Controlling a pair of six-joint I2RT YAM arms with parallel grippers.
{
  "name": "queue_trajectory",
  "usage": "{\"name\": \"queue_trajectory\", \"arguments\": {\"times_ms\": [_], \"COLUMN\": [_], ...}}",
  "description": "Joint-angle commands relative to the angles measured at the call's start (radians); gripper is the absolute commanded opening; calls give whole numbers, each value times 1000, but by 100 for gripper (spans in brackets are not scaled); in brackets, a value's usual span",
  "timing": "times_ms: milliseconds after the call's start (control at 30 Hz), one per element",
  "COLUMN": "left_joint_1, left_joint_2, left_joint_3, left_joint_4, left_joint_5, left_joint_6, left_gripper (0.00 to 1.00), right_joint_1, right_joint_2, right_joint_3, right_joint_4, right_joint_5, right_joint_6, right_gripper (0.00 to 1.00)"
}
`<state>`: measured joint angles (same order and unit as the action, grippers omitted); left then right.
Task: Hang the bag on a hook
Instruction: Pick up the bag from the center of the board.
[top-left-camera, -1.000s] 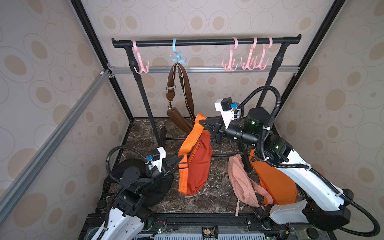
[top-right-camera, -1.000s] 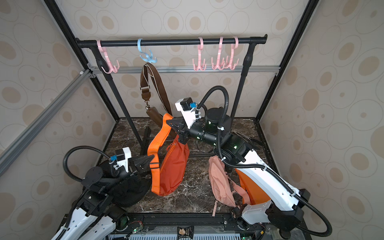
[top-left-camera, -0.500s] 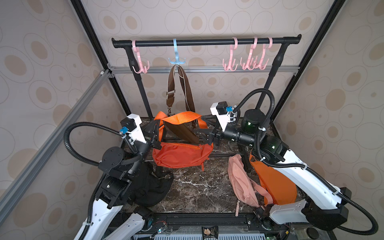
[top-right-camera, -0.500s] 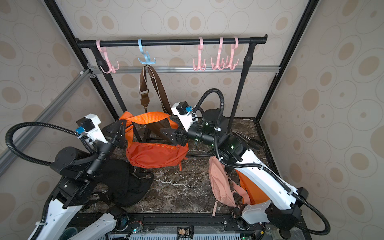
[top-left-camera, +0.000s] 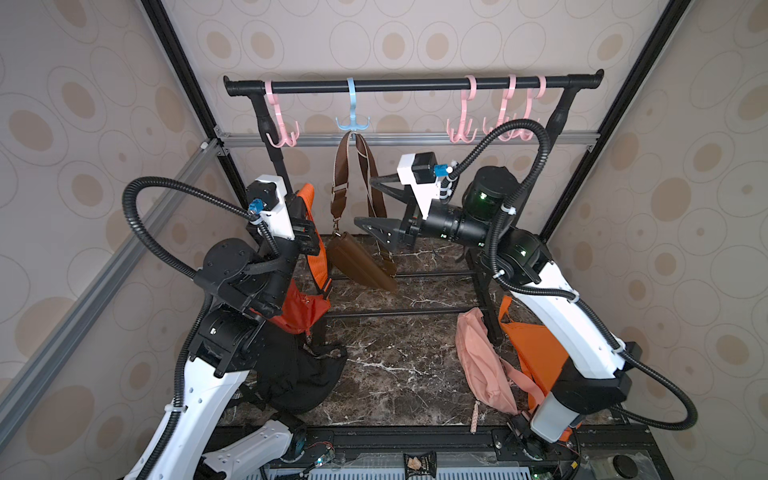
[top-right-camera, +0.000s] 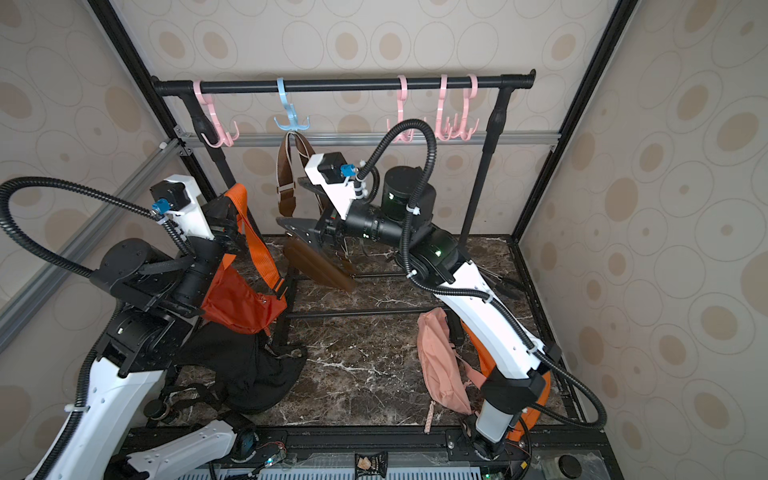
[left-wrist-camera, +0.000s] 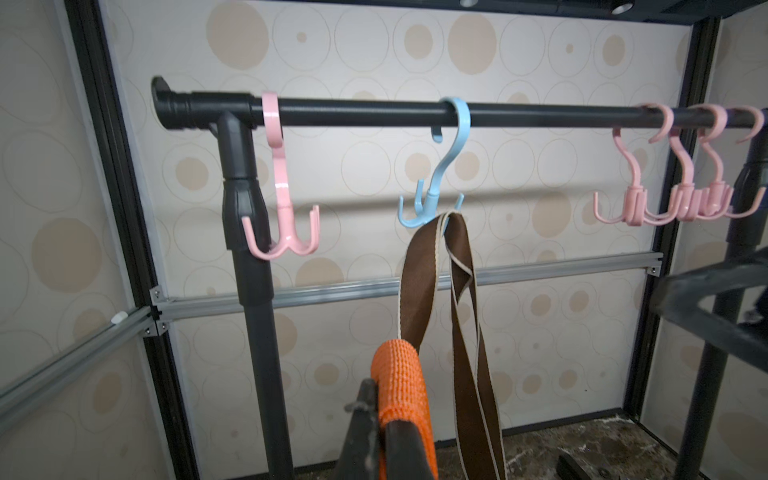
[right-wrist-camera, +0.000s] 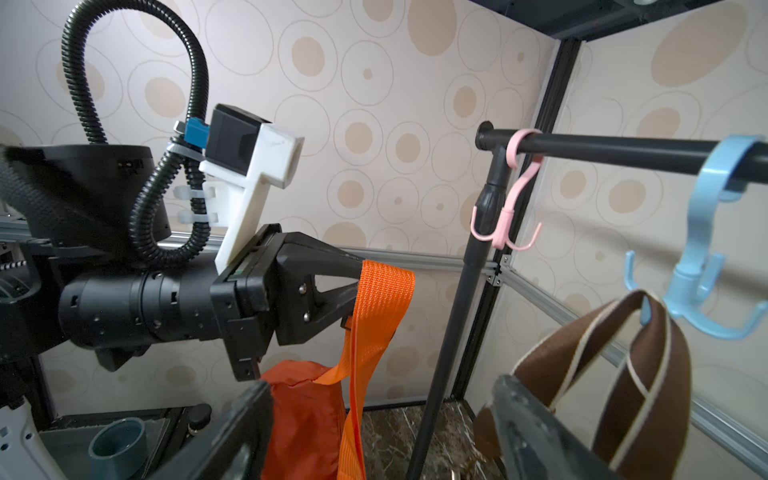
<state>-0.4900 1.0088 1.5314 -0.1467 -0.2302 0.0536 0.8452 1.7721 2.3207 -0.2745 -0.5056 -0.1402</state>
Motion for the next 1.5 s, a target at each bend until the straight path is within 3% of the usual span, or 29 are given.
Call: {"name": "queue_trajectory", "arguments": {"times_ms": [0,200,367,500,700,867,1000,1100,1233,1467], "left_joint_1": [-4,-3,-4,-4,-4,-4,-4,-3,-5,-5], "left_joint_2": [12,13,17,32,61,83,127,158,185,180], "left_joint_3": [106,186,183,184,179,174,245,295,349,396], "left_joint_4": [-18,-60,-53,-38,-34,5,-15,-24,-59,-117], "left_joint_5": [13,25,3,-18,-61,-171,-194,-218,-183,-83], "left_joint_6": [74,105,132,151,176,210,211,225,211,167], "left_gripper": [0,0,0,0,0,0,0,0,0,0], "right_joint_1": [5,8,20,20,19,19,19,19,20,14], "right_joint_2": [131,310,392,380,252,252,255,244,267,402], "right_joint_3": [155,325,387,364,217,268,285,277,280,352], "right_joint_4": [-95,-90,-76,-55,41,-41,-24,-13,2,89], "right_joint_5": [-87,-61,-119,-117,-2,73,110,49,-57,94], "right_joint_6": [-38,-112,-102,-103,-148,-221,-222,-212,-203,-261], "right_gripper": [86,87,84,82,82,83,84,84,86,91]}}
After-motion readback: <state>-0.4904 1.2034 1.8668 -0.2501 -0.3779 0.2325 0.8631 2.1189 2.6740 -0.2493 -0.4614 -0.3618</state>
